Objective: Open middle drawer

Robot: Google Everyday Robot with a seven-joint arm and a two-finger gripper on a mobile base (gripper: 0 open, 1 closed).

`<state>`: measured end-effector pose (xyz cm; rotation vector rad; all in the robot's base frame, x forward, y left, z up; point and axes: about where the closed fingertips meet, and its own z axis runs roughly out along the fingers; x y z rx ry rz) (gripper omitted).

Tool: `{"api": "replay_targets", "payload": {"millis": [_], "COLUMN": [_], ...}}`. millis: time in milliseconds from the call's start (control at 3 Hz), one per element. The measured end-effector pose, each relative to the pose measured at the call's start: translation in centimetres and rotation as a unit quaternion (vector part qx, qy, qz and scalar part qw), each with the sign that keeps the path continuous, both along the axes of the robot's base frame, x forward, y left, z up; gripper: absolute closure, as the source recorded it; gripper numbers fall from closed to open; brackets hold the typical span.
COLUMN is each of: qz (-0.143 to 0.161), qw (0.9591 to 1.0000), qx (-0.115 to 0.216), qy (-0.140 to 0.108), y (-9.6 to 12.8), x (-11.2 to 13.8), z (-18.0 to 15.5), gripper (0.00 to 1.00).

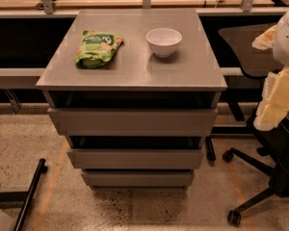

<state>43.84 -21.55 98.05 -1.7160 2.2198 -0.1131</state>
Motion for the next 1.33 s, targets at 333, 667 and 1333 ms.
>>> {"api": "replay_targets", "payload": {"millis": [333, 667, 1333], "qz": [0.0, -0.002, 0.006], "qw": [1.0, 0.9997, 0.9998], "qx": [0.0, -0.017, -0.02], "qy": [0.0, -0.015, 0.002], "y": [0.0, -0.6, -0.3], "x": [0.0, 2.5, 2.4], "z": [0.0, -4.4, -6.1], "gripper": [0.0, 0.0, 0.0]}}
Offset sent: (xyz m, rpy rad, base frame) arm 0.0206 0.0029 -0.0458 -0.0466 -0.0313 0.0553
